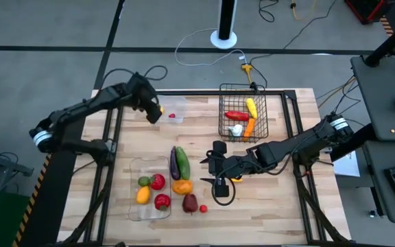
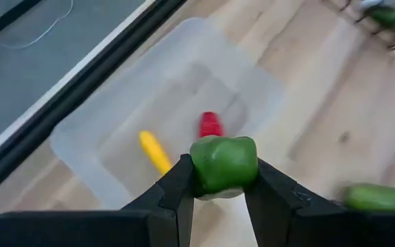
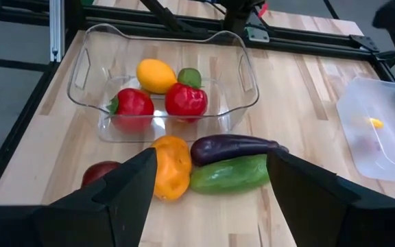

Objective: Sort produce into baskets
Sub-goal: Put the green bell pepper into the white bin, then put the small red tomato into the transparent bin

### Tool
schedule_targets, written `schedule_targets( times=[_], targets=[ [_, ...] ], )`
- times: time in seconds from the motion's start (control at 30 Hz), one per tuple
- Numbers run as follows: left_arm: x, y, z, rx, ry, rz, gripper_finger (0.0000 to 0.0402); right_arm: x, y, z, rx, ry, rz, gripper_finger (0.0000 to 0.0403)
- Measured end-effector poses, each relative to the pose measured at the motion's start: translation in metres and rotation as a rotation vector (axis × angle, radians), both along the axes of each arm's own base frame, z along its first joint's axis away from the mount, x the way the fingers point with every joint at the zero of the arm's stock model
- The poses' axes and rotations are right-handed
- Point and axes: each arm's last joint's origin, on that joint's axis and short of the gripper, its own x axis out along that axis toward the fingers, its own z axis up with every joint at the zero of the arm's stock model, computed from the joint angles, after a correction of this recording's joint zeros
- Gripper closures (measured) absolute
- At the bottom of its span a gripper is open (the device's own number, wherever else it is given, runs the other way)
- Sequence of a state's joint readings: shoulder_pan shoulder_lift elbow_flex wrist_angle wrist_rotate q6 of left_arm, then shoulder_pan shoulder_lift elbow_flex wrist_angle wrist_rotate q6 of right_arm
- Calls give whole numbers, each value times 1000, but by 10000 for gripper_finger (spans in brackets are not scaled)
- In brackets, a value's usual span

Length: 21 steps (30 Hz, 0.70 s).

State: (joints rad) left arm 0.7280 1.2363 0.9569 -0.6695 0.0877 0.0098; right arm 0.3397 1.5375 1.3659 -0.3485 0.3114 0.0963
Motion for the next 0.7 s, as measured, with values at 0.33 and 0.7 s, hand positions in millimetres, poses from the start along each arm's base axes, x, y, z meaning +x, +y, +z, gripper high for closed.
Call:
schedule_targets(
  times=[0.33, 0.7],
  targets=[
    [25, 38, -11, 16, 129, 5, 279, -1, 0, -2, 8, 20, -10, 122],
    [28, 42, -22, -4, 191, 10, 218, -3, -1, -6, 30, 66, -32, 108]
  ],
)
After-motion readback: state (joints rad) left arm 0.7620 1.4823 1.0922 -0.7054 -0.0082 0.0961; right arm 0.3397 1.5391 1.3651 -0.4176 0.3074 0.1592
